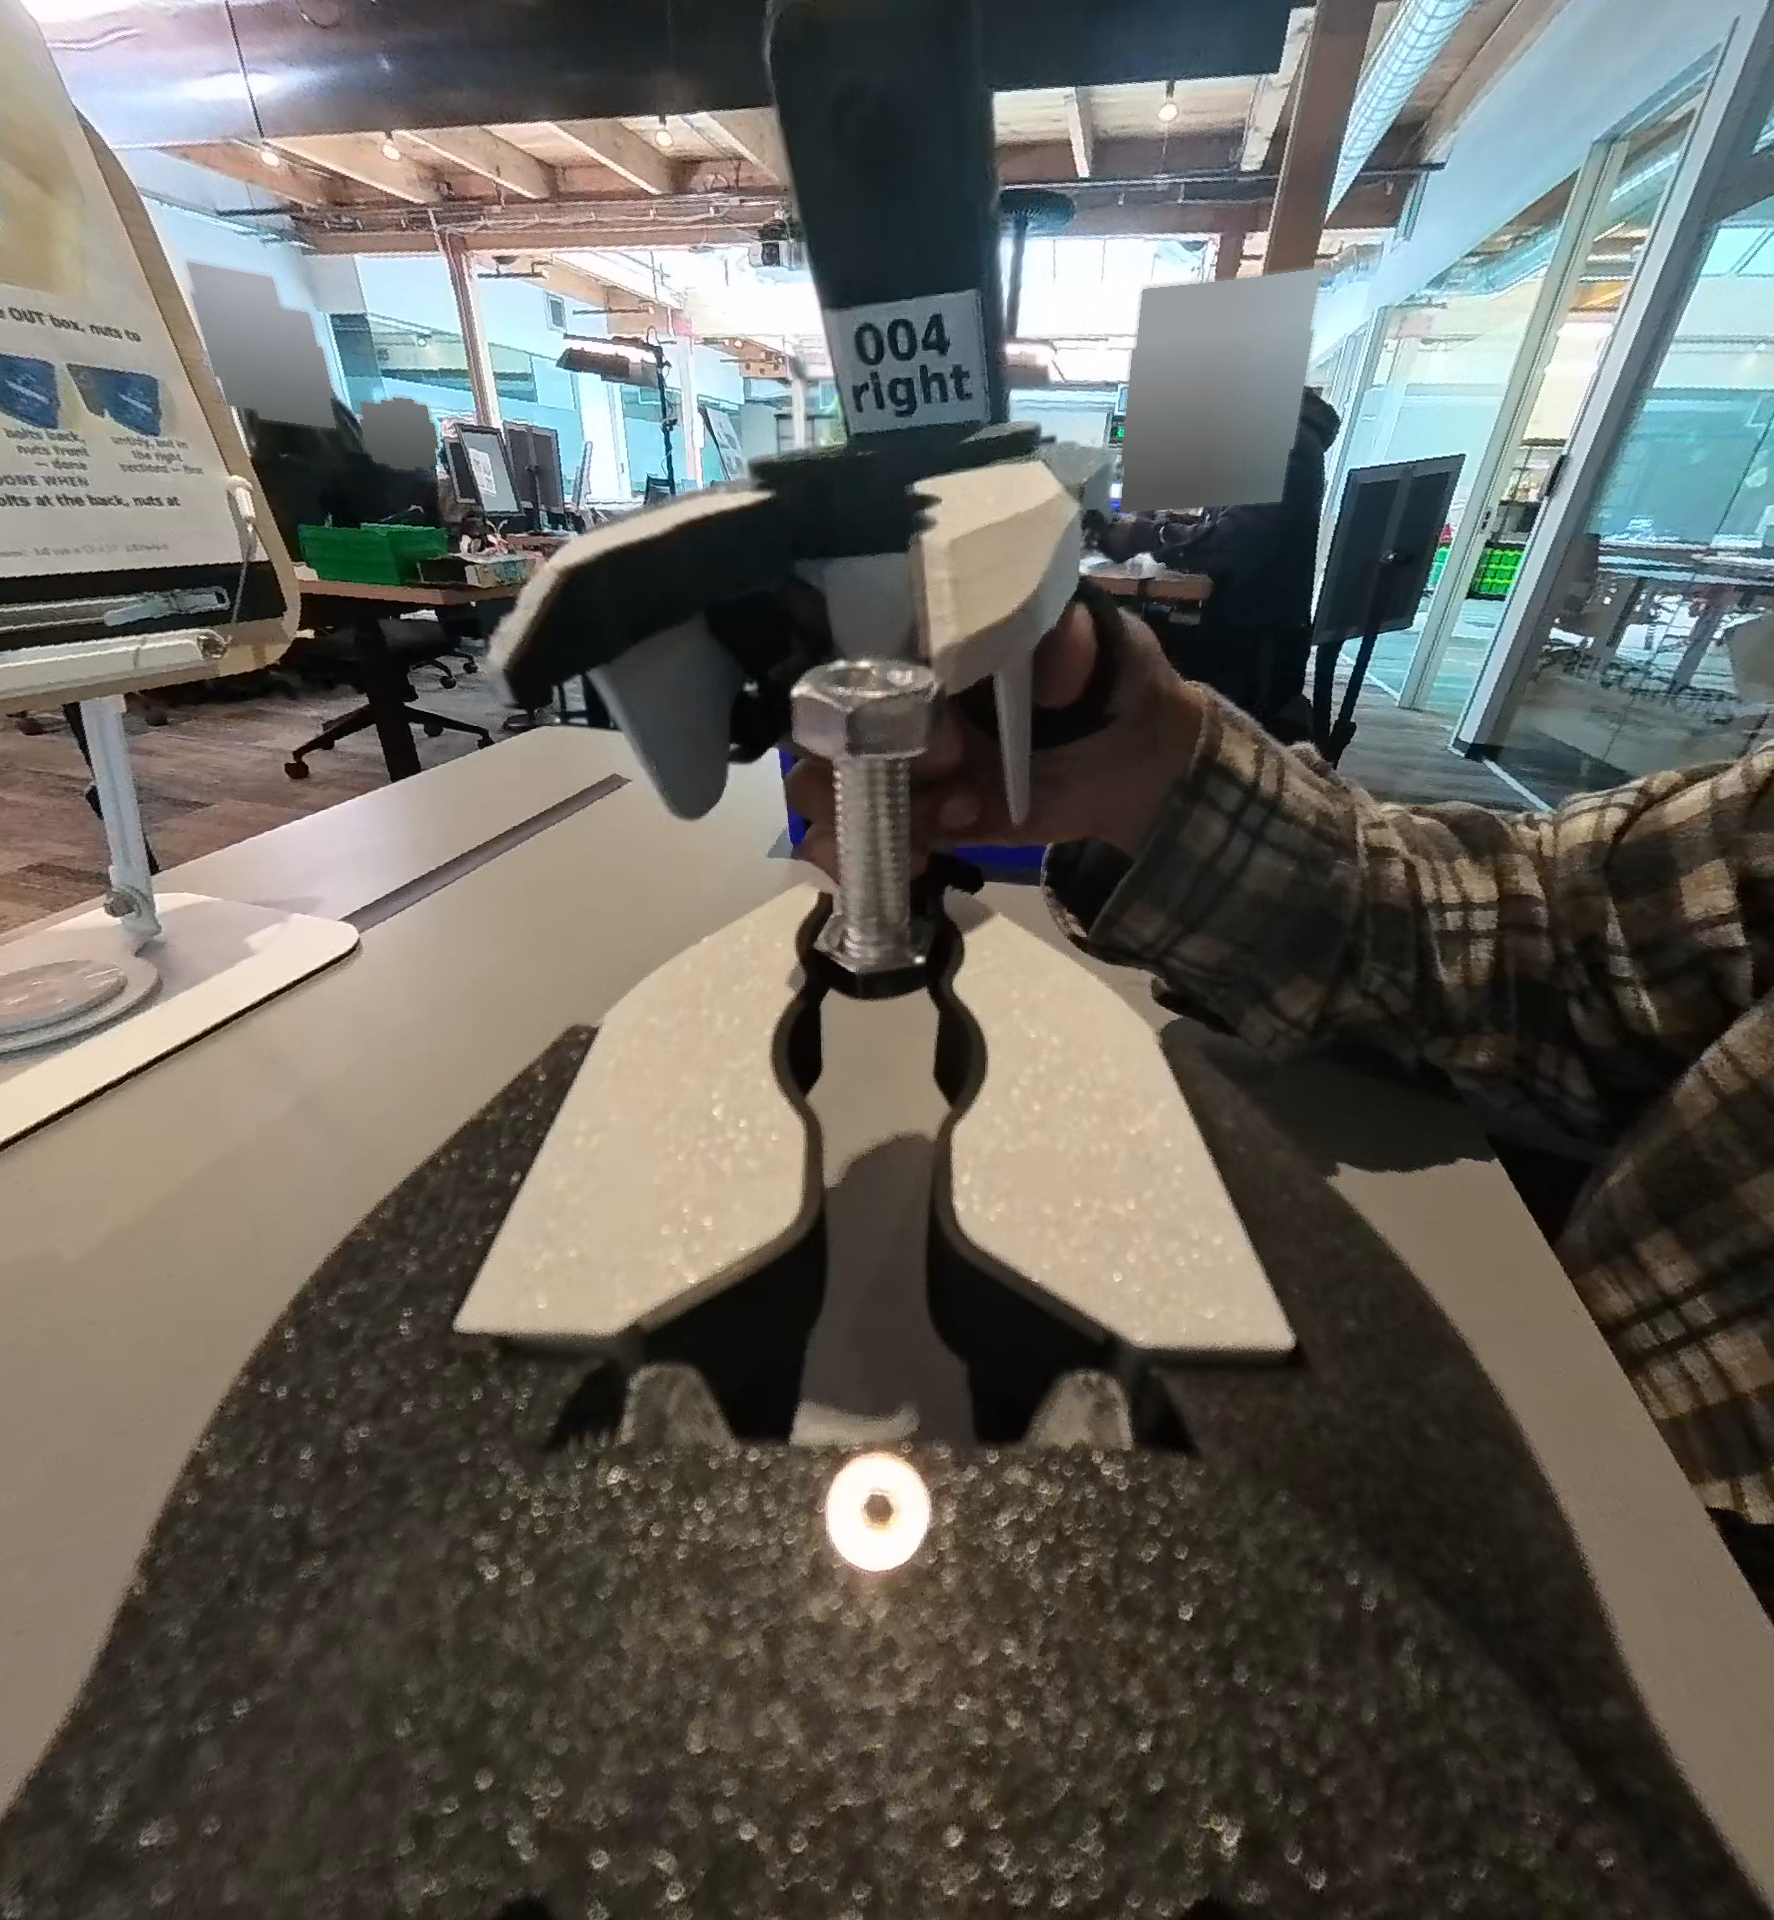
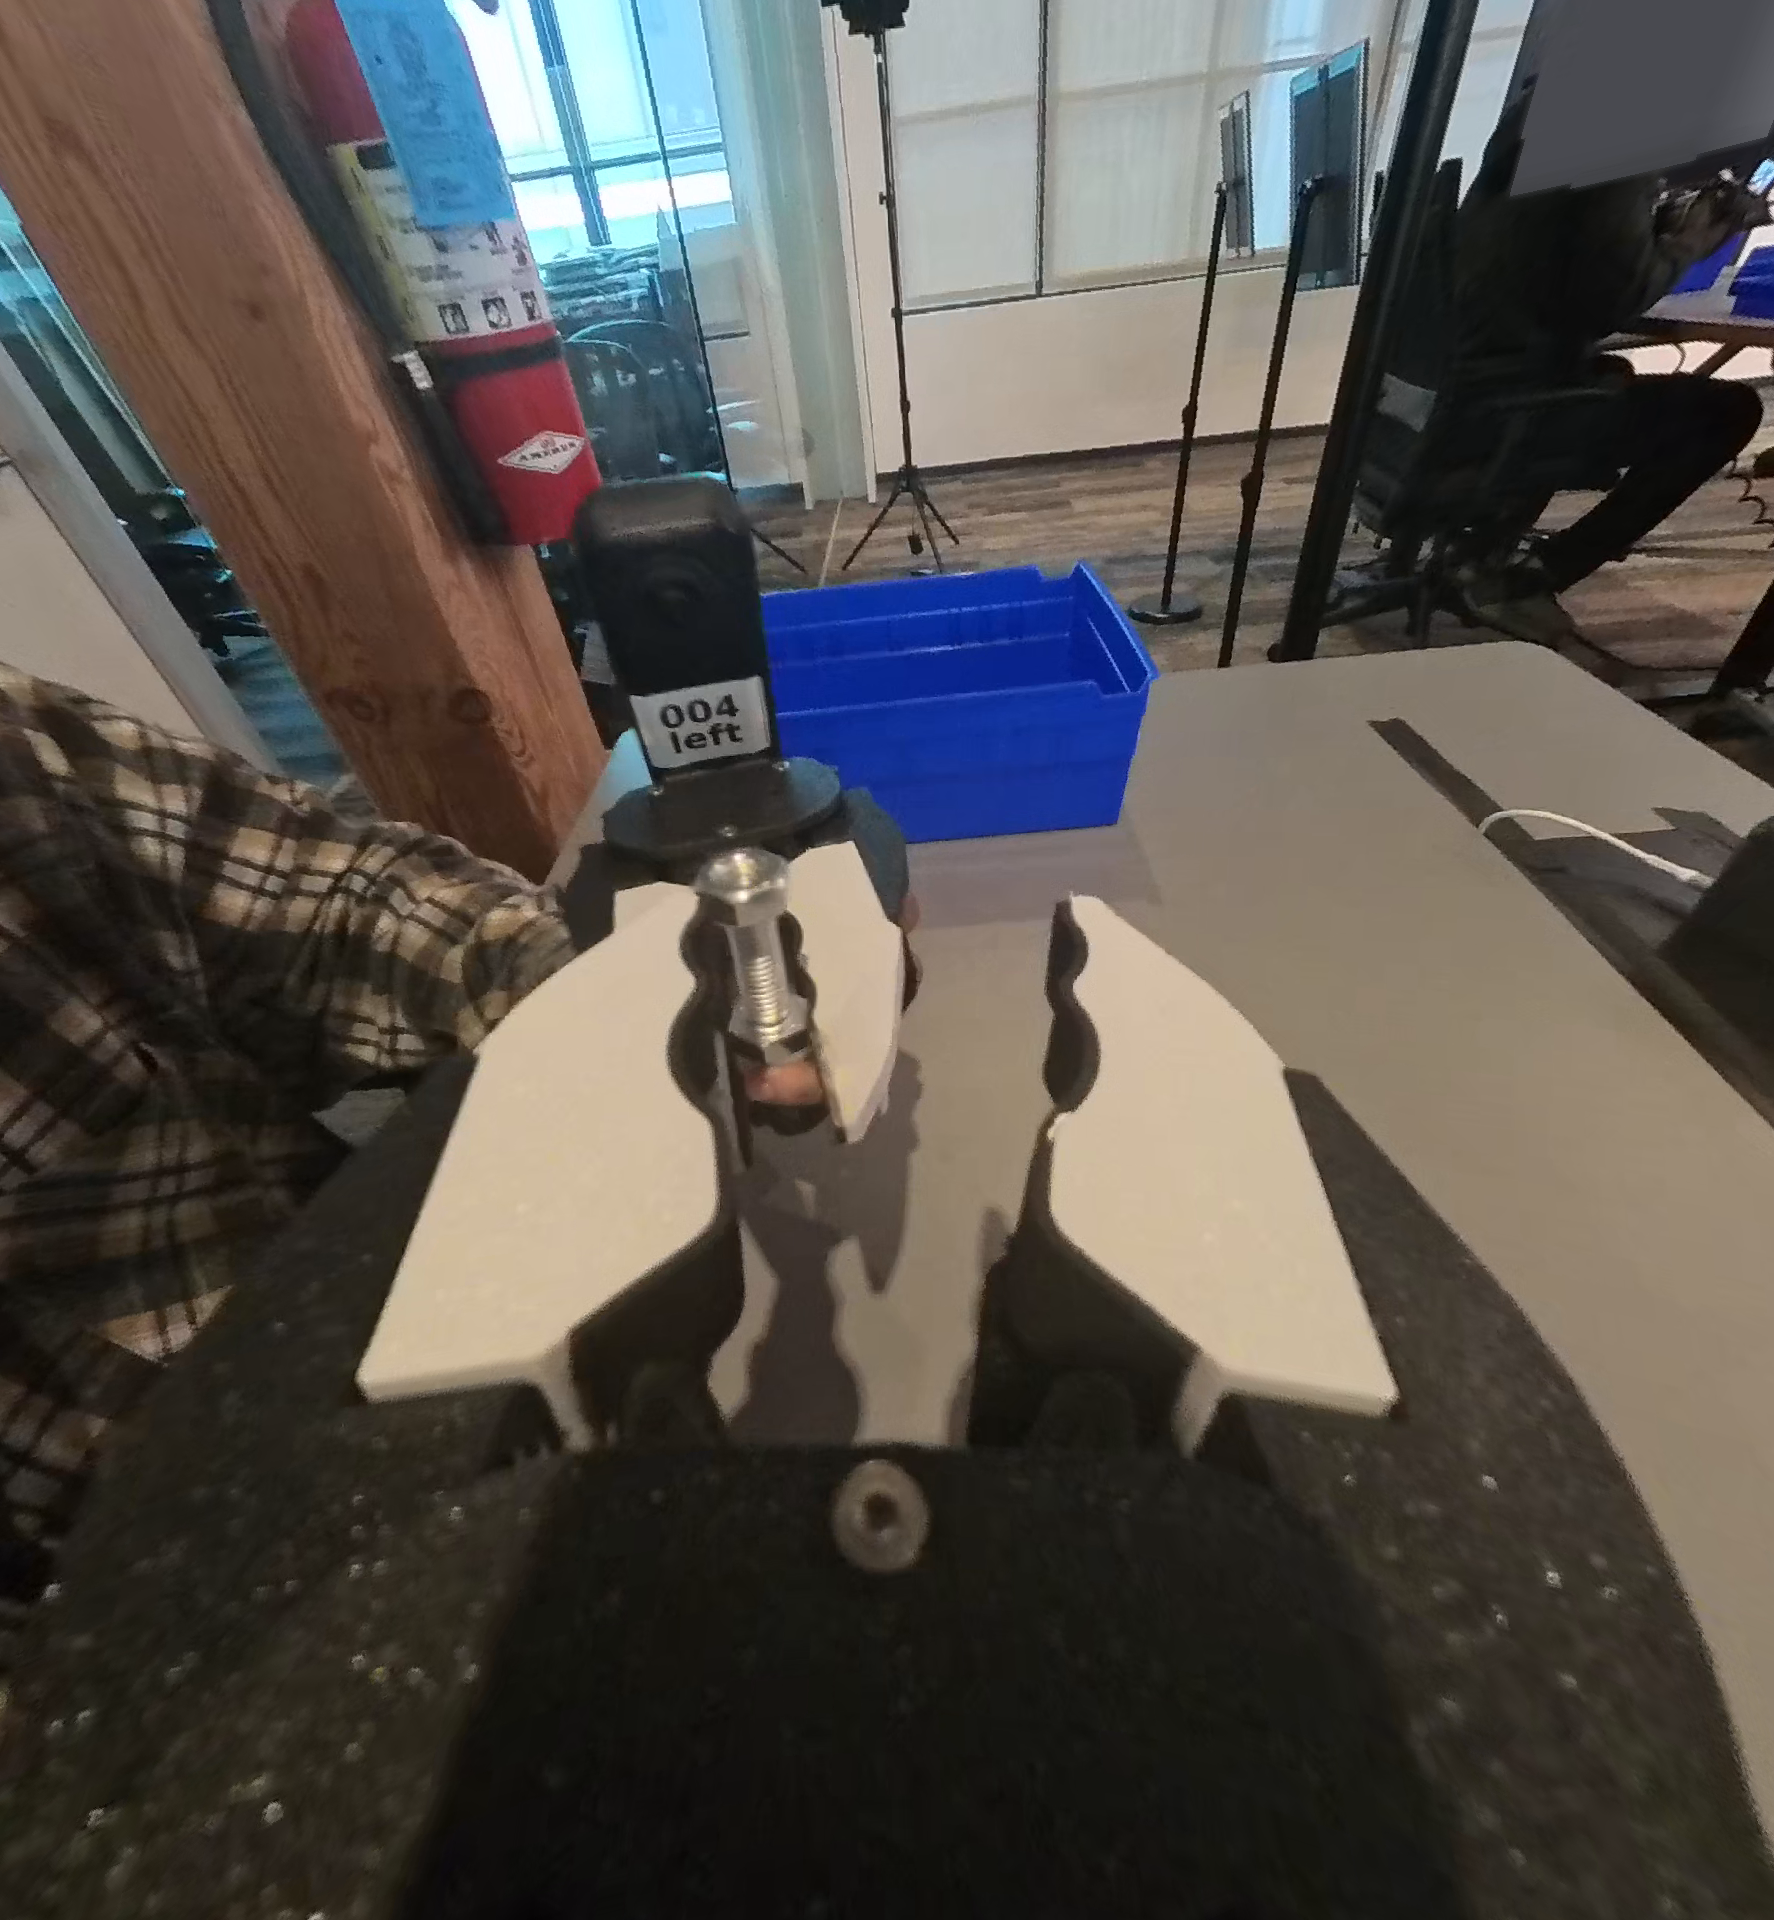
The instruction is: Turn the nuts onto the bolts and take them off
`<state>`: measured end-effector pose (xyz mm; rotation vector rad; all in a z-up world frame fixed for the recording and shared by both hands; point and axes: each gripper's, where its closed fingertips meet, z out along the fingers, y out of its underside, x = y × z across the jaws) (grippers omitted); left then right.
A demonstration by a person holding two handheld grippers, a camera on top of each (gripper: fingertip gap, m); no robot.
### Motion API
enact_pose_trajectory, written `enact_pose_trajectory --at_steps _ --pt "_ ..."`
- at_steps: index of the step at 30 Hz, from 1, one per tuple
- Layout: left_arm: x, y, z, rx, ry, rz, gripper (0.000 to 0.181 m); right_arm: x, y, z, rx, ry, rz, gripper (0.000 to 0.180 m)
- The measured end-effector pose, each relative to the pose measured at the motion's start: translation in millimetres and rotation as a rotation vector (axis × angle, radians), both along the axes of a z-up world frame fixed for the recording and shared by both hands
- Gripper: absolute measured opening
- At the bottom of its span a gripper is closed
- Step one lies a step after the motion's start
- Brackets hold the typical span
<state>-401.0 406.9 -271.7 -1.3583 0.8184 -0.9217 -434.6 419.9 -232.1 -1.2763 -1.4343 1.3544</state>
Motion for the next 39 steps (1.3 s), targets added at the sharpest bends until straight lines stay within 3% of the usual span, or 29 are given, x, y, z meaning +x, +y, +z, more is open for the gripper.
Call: enact_pose_trajectory --at_steps 5,10,22,25,39 --pt "-1.1 2.7 -2.1 -0.012 0.003 0.012 0.016 -6.3 -13.6 1.6 -0.012 0.012 0.045 0.058" --pt "0.7 2.2 -3.4 -0.003 0.022 0.017 0.016 -7.7 -28.4 -1.5 -0.004 0.022 0.135 0.018" --pt "6.8 -6.0 -1.7 0.002 0.012 -0.047 0.016 0.1 -34.3 0.2 0.027 0.047 0.224 0.017" --pt "5.9 -5.0 -1.0 -0.004 0.0 -0.044 0.016 -0.8 -26.8 0.3 0.005 0.055 0.191 0.027" --pt "3.0 -3.1 0.8 0.003 -0.01 -0.027 0.016 -7.4 -32.6 -2.5 -0.003 0.032 0.195 0.033"
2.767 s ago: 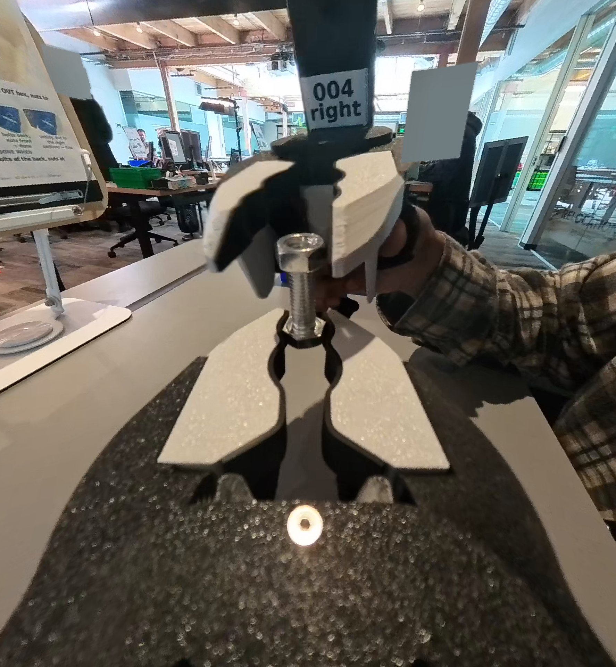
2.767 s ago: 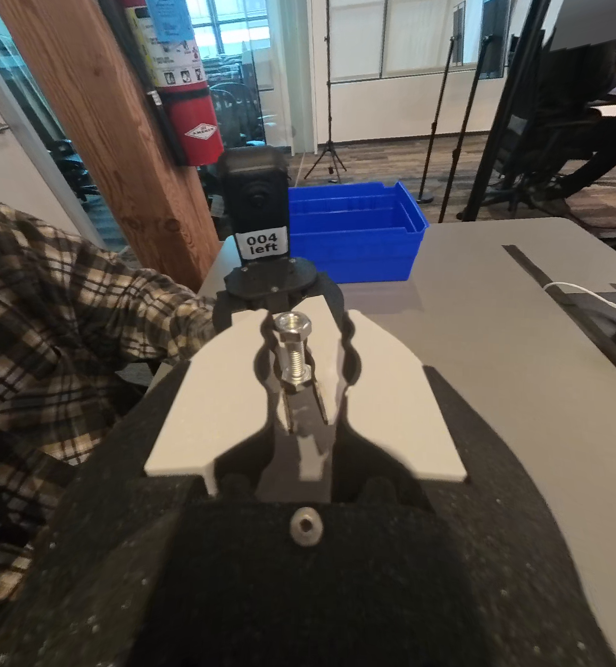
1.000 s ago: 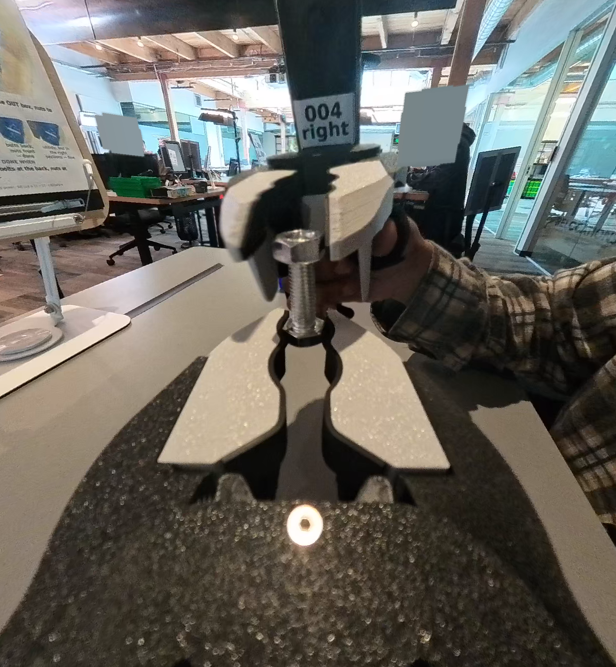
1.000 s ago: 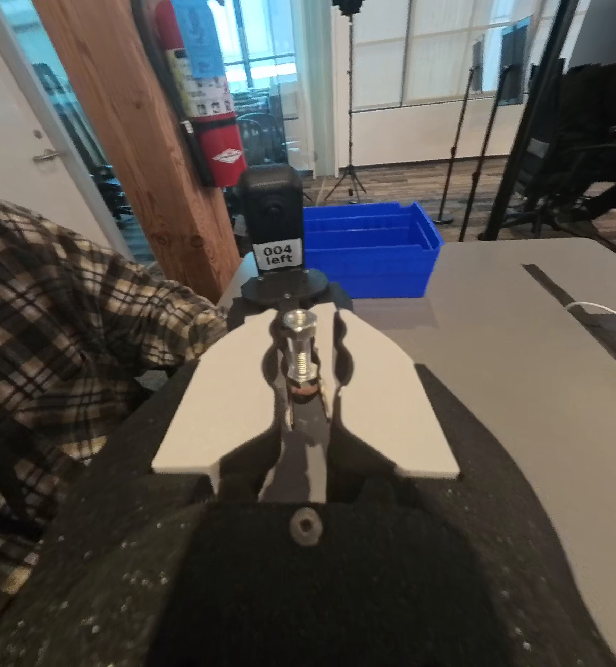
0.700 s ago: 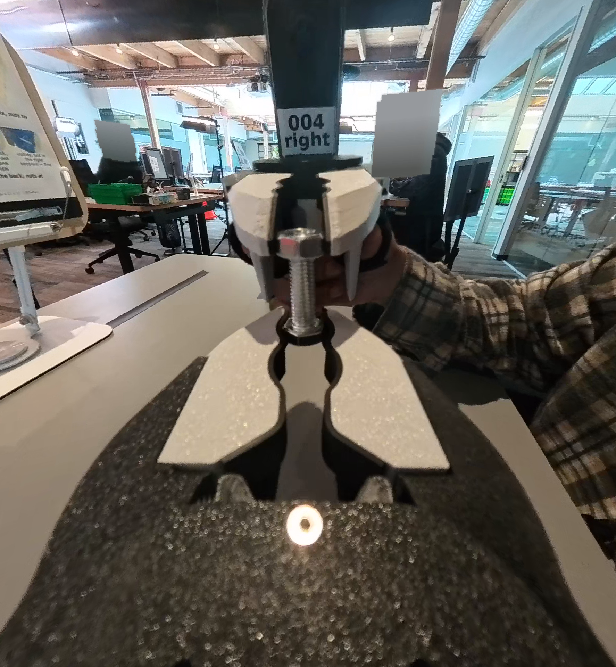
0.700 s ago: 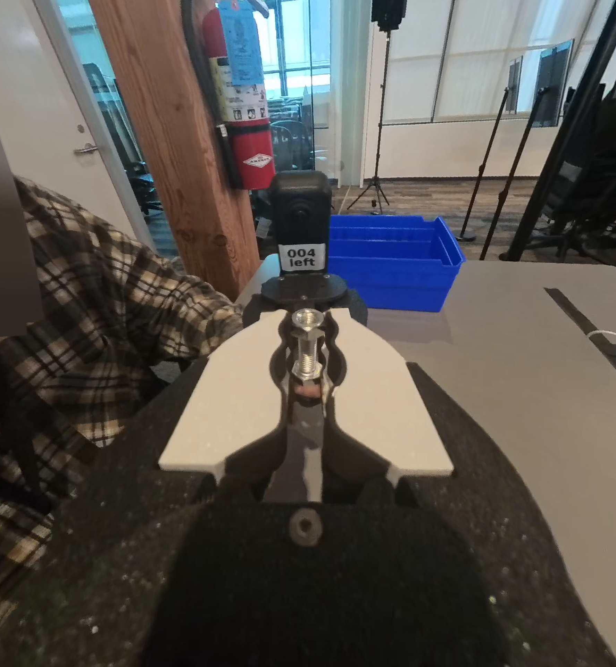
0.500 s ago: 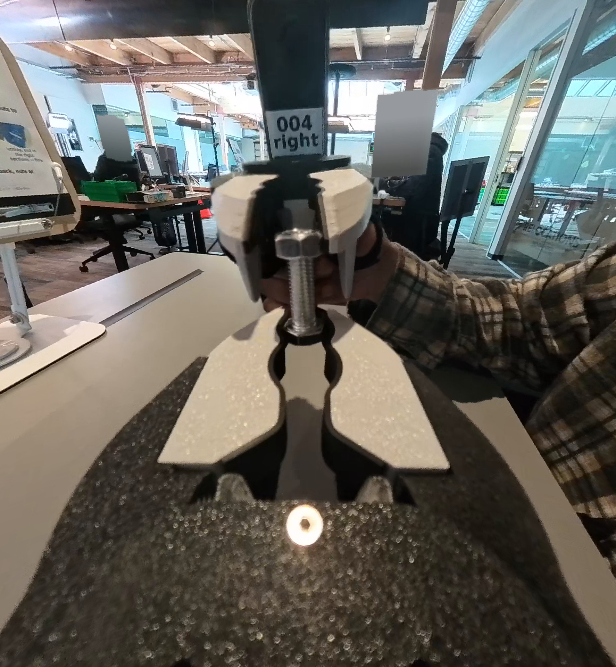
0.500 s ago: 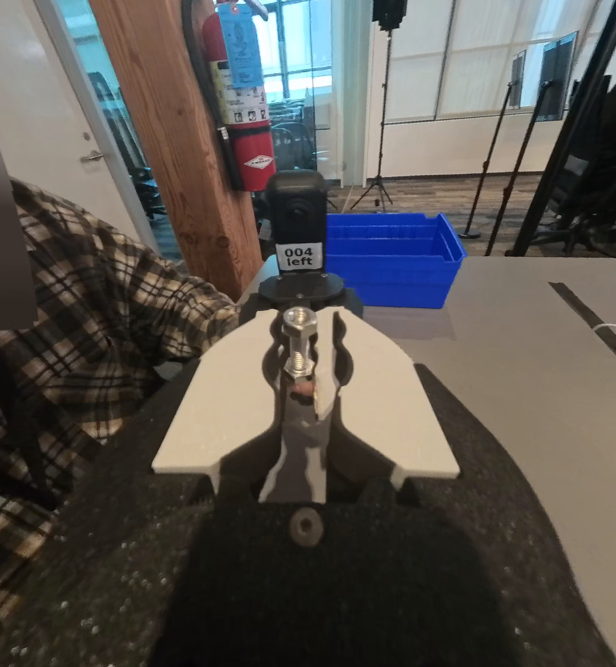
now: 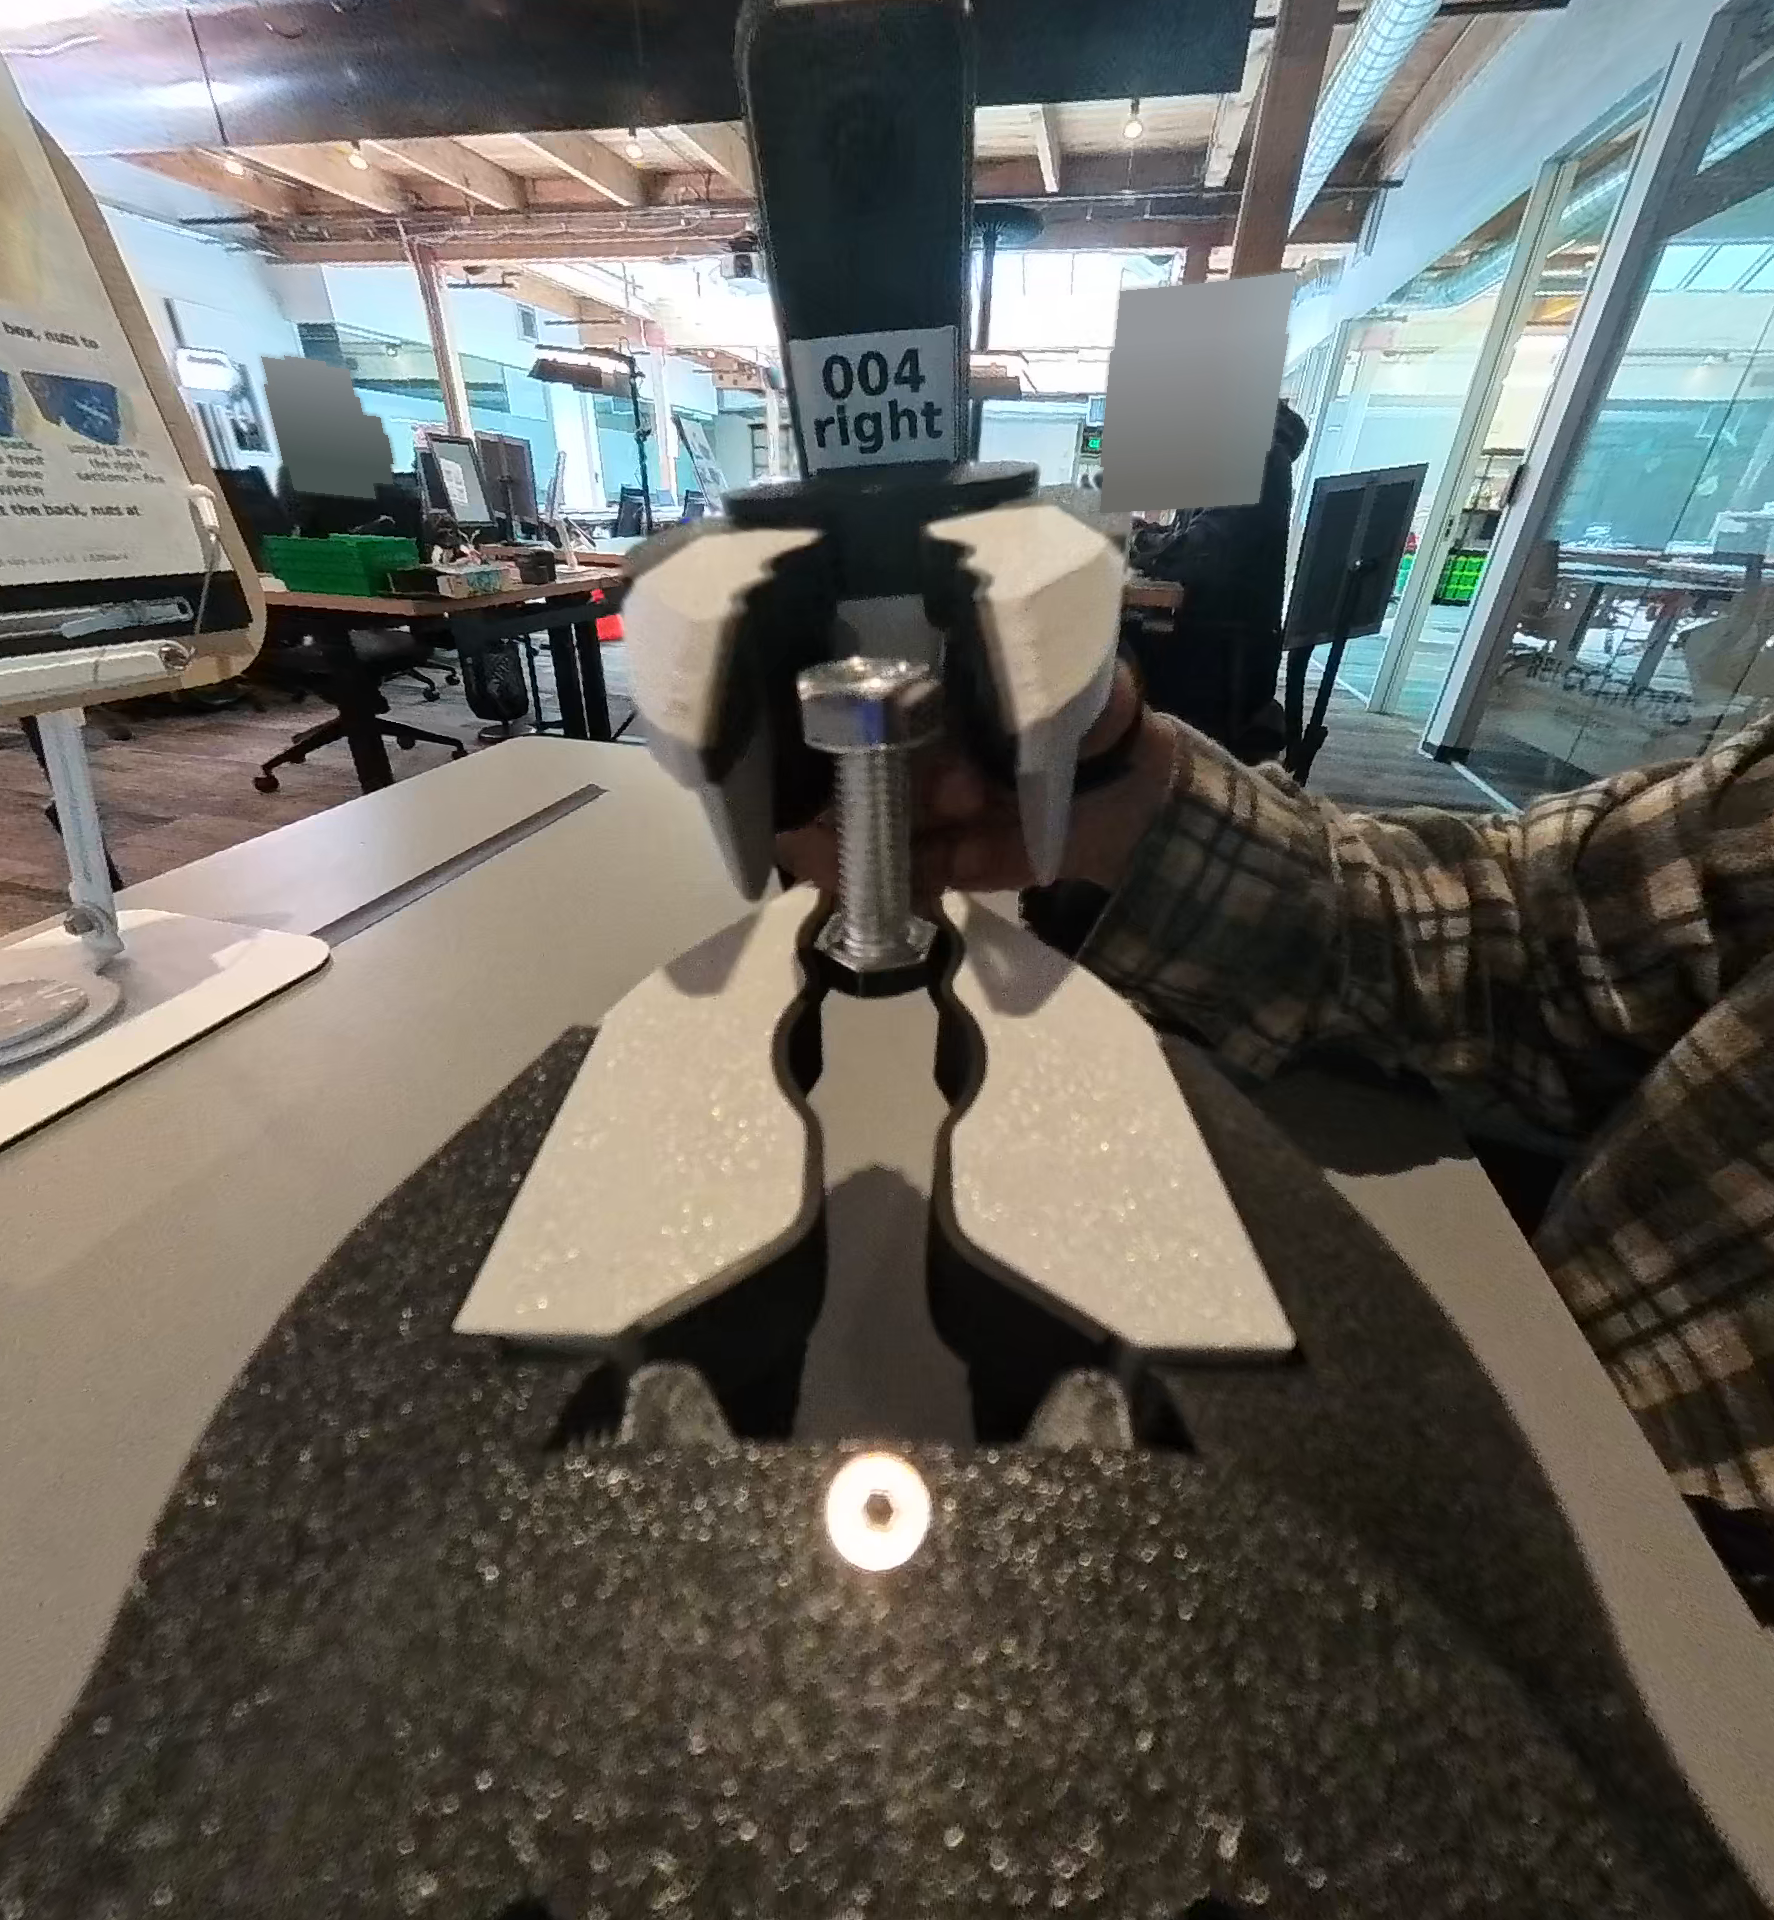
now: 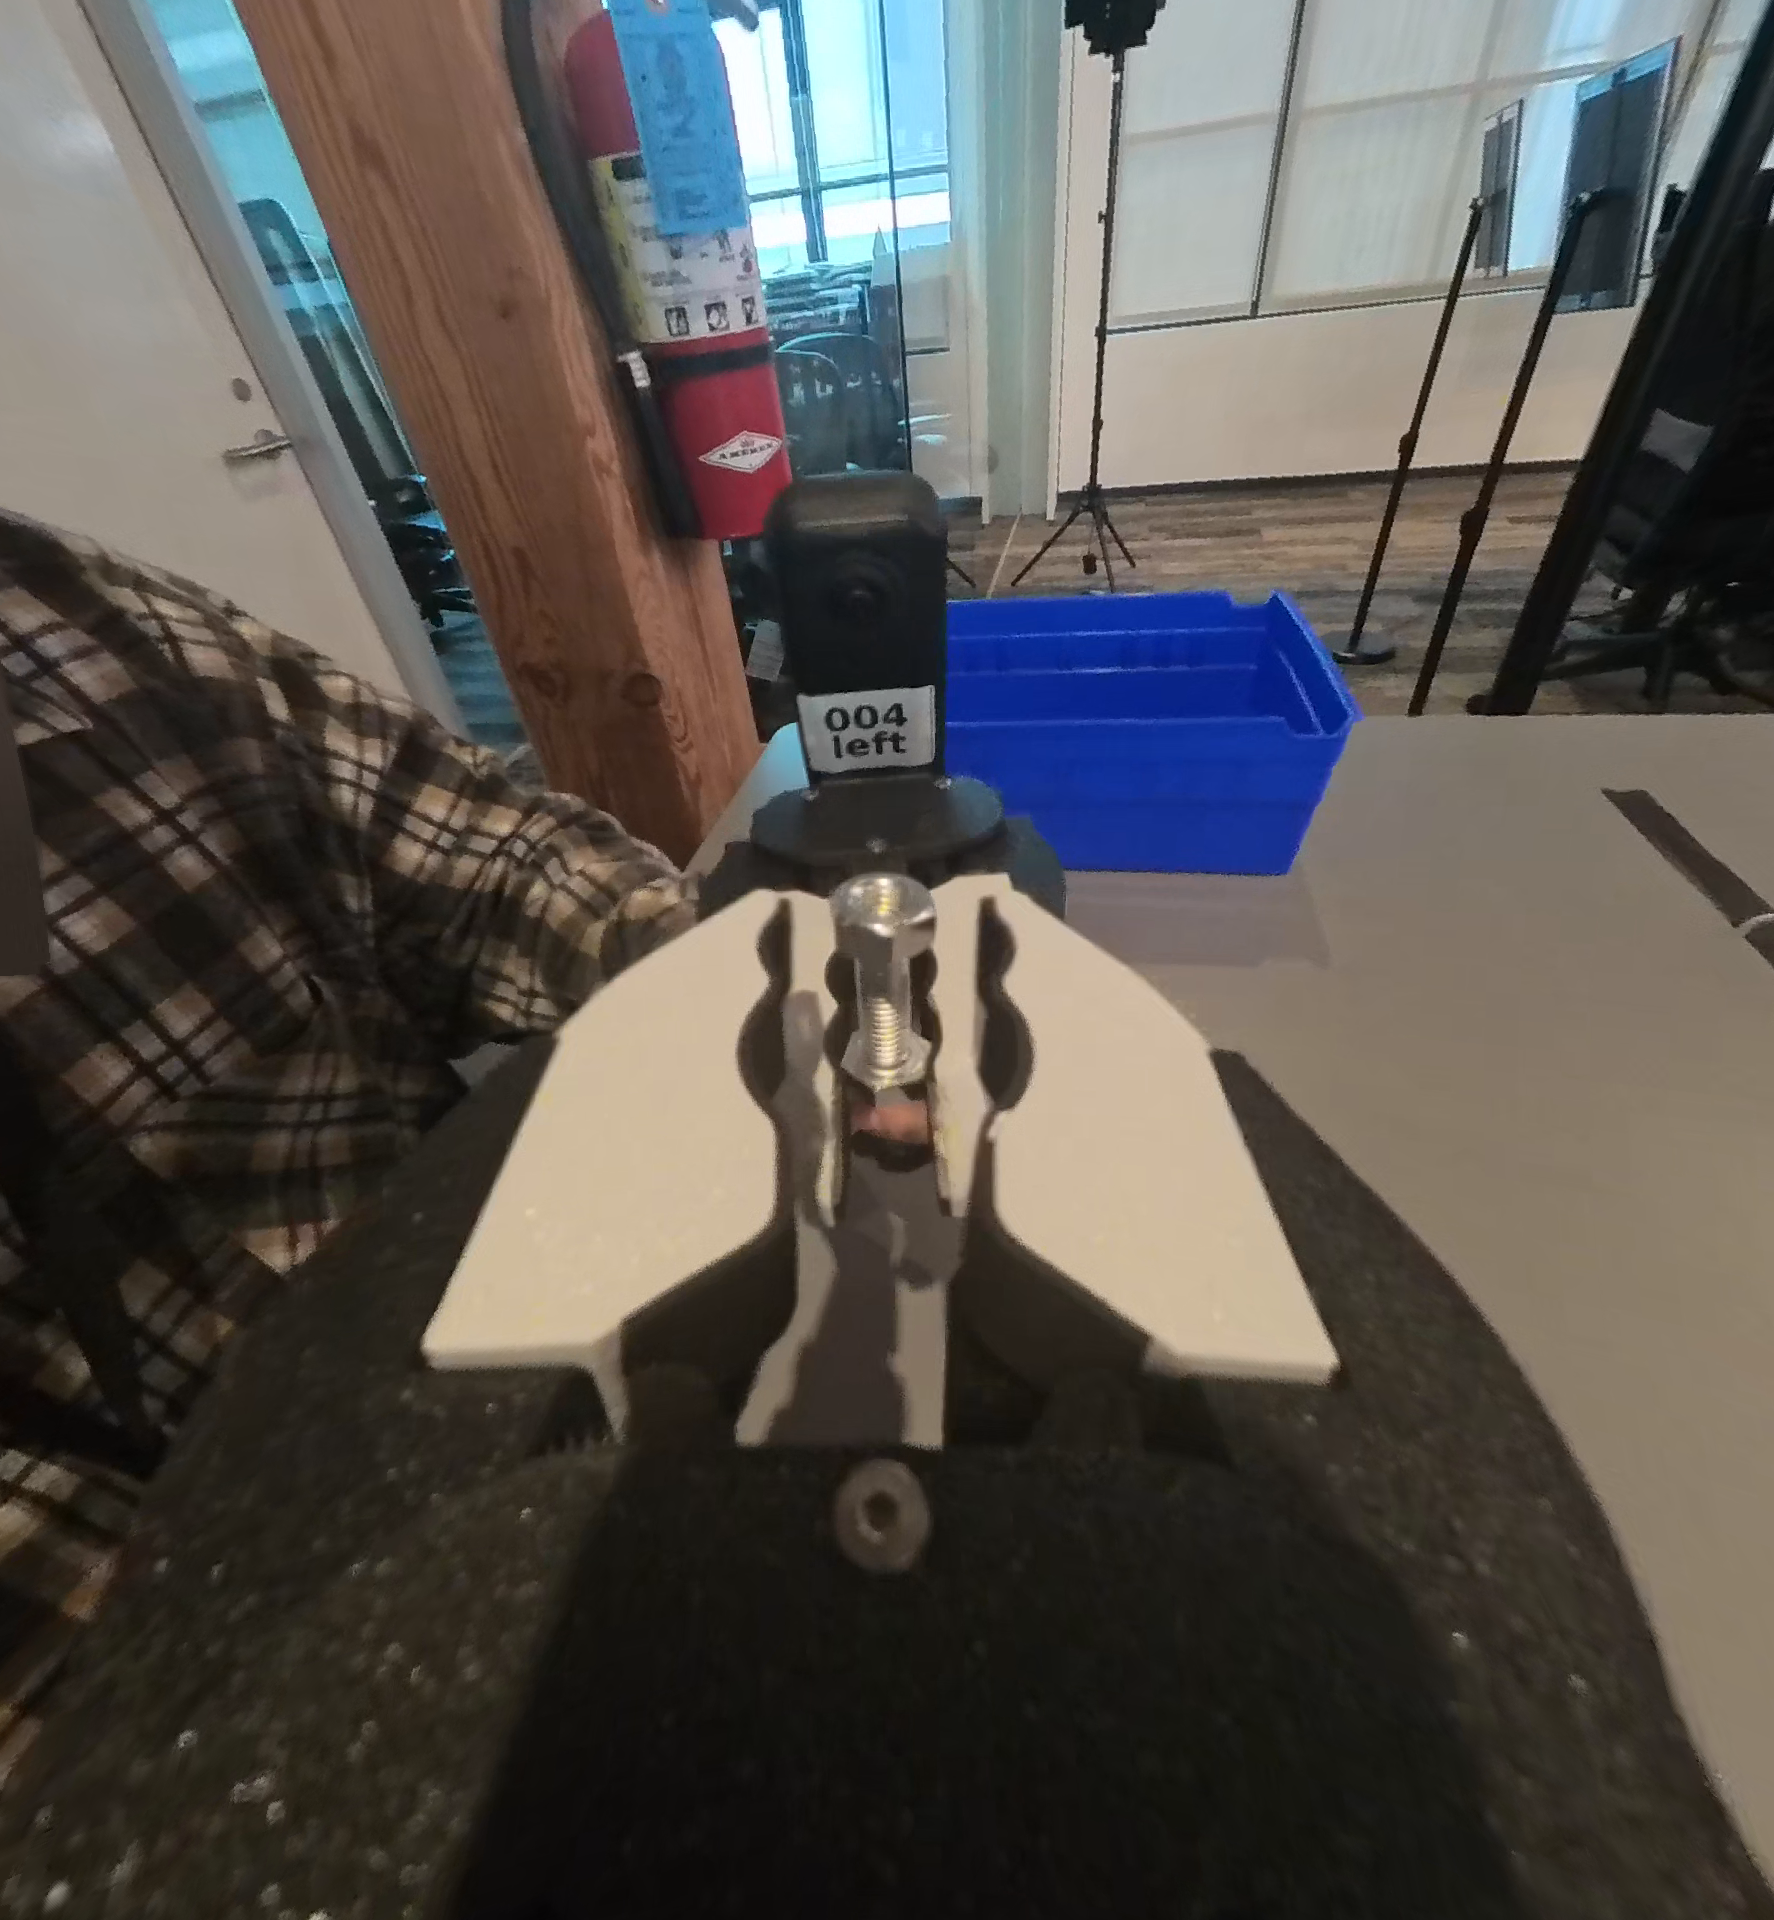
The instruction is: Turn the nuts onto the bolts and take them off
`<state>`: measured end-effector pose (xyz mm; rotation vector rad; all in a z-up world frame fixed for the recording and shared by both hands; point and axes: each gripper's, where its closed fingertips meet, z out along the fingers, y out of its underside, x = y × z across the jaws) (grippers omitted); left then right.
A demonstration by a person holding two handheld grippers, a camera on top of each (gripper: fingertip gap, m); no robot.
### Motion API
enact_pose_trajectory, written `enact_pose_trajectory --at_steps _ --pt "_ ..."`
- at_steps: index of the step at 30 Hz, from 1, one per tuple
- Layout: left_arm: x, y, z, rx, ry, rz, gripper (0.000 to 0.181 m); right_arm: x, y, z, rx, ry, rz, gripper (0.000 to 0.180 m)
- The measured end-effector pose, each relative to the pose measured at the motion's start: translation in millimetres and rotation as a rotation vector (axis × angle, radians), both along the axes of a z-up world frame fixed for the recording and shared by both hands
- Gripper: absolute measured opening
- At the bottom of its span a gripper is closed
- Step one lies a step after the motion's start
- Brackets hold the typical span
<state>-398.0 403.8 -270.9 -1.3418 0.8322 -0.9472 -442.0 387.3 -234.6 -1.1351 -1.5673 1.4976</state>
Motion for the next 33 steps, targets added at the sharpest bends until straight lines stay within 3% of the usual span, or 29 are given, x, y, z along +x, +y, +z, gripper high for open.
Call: enact_pose_trajectory --at_steps 1,12,19,23,29,33 --pt "0.3 -0.4 -0.1 0.003 0.005 0.0 0.016 0.3 -2.6 -1.0 0.009 -0.003 0.015 0.019" --pt "4.4 -3.2 -2.5 0.007 0.021 -0.02 0.016 14.7 13.5 20.2 -0.015 0.095 -0.036 0.018" --pt "1.7 -1.5 -2.6 0.02 0.044 0.006 0.016 59.6 45.7 35.3 -0.027 0.123 -0.271 0.018" --pt "3.0 -1.4 -5.1 -0.005 0.029 -0.002 0.016 163.0 74.7 24.1 0.023 0.054 -0.615 0.018" --pt "12.4 -1.5 -13.8 -0.023 0.056 -0.01 0.016 406.3 103.0 -3.8 -0.031 -0.129 -1.293 0.018" --pt "18.4 0.5 -19.8 -0.006 0.101 0.006 0.016 499.7 93.9 -53.4 -0.153 -0.285 -1.507 0.018"
